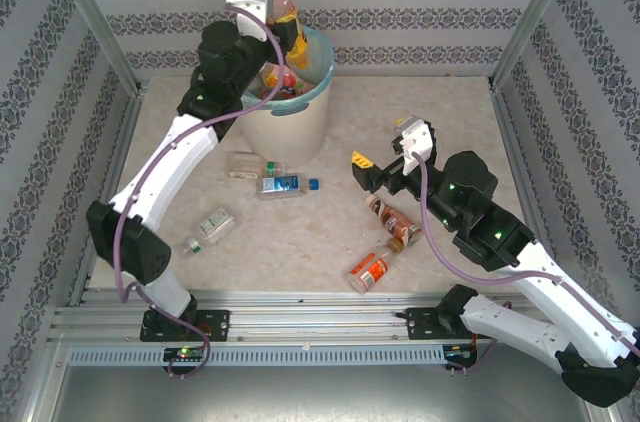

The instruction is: Put the plastic bottles in the bin

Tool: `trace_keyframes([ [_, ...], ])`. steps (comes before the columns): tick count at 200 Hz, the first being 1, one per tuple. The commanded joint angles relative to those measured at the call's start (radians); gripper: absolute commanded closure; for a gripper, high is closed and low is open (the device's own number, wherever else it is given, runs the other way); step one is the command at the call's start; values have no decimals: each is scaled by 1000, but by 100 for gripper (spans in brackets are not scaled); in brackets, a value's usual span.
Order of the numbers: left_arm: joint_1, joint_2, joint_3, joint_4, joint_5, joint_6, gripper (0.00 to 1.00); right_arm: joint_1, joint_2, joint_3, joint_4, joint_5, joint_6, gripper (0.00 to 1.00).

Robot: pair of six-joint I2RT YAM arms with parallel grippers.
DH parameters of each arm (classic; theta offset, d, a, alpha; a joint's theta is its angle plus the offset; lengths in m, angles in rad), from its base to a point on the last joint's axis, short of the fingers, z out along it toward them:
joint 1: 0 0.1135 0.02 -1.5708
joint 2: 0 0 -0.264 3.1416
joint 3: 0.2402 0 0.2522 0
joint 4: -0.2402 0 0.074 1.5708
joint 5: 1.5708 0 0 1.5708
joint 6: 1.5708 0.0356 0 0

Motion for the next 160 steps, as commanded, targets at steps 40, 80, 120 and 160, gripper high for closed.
trace_keyframes([
  [40,50,112,15,25,93,-82,58,9,-4,-16,-3,28,-21,2],
  [80,55,145,5,-53,122,-99,58,9,8,-9,1,24,-32,2],
  [120,58,188,19,-166,156,-92,57,9,17,-15,3,19,-33,2],
  [160,75,196,-43,-148,154,-112,55,8,18,-28,3,22,-31,2],
])
